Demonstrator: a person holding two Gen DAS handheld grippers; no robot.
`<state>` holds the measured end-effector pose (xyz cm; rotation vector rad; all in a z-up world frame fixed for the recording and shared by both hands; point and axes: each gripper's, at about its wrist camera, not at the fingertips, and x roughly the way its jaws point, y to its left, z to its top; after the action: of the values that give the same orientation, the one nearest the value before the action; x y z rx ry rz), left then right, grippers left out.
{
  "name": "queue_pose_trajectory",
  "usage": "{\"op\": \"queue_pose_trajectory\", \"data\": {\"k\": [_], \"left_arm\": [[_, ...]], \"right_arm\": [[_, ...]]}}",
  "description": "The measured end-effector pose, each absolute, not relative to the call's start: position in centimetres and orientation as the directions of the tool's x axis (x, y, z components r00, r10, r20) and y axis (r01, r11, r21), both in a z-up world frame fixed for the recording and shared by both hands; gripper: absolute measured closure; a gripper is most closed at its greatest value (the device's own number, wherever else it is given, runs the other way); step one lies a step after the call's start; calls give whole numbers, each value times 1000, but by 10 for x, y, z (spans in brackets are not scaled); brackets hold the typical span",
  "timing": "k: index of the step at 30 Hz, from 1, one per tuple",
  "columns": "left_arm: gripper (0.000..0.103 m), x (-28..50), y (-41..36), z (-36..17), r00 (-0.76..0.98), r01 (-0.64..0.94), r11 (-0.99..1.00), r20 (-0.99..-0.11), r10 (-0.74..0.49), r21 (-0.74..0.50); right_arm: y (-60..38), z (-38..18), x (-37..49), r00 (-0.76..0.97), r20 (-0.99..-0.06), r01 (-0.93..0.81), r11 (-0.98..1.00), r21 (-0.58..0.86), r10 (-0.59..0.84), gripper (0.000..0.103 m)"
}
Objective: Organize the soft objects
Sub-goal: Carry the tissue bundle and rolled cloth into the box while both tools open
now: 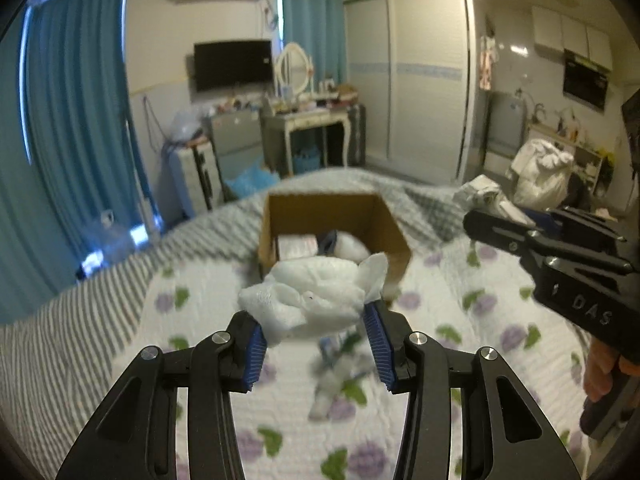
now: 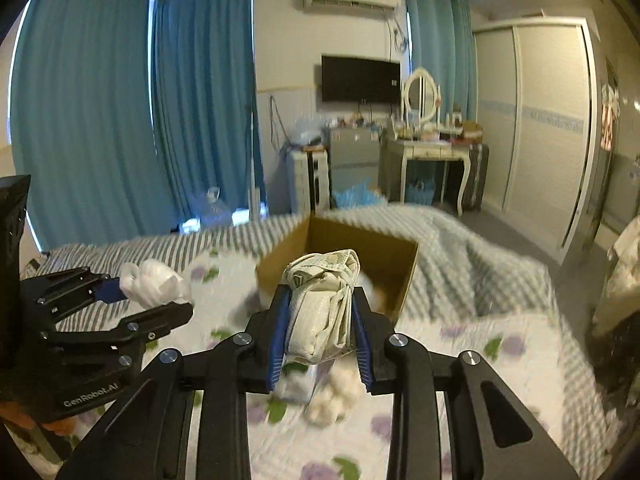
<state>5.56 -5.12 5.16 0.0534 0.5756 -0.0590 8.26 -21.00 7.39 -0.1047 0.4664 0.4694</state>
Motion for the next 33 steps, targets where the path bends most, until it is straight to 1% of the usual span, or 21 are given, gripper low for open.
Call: {"op": "queue_pose_trajectory", "data": {"k": [6, 12, 15, 20, 25, 26, 28, 30, 31, 32, 33], "left_arm": [[60, 116, -48, 66, 858, 59, 997, -513, -23, 55], [60, 187, -46, 58, 850, 37, 998, -527, -5, 51], [60, 223, -48, 39, 840, 38, 997, -543, 5, 68], [60, 270, -46, -3, 812, 34, 993, -582, 40, 115], [59, 292, -40, -33, 784, 56, 994, -620, 17, 98], [57, 294, -38, -36, 782, 66, 994, -623, 6, 92], [56, 293, -40, -38, 798, 72, 995, -603, -12, 76], [33, 290, -44, -36, 802, 58, 995, -598, 5, 86], [16, 287, -44, -34, 806, 41, 995, -592, 20, 89], [15, 283, -44, -29, 815, 31, 996, -578, 23, 83], [15, 282, -43, -26, 820, 24, 997, -572, 26, 79]], "right_arm": [[-206, 105, 130, 809, -410, -458, 889, 7, 421, 74], [-192, 100, 198, 815, -429, -436, 900, -14, 389, 74], [-188, 82, 239, 796, -462, -430, 903, 22, 391, 74], [-187, 31, 300, 776, -526, -384, 922, 43, 348, 74], [-188, -9, 339, 746, -569, -372, 925, 74, 346, 74], [-188, -13, 342, 743, -572, -373, 925, 75, 346, 74], [-188, -19, 346, 744, -574, -369, 926, 75, 343, 72], [-190, -21, 346, 743, -576, -366, 927, 78, 342, 61], [-191, -20, 344, 747, -573, -360, 930, 78, 337, 48], [-192, -17, 339, 752, -567, -356, 931, 79, 336, 40], [-193, -13, 336, 757, -562, -351, 933, 81, 333, 38]]}}
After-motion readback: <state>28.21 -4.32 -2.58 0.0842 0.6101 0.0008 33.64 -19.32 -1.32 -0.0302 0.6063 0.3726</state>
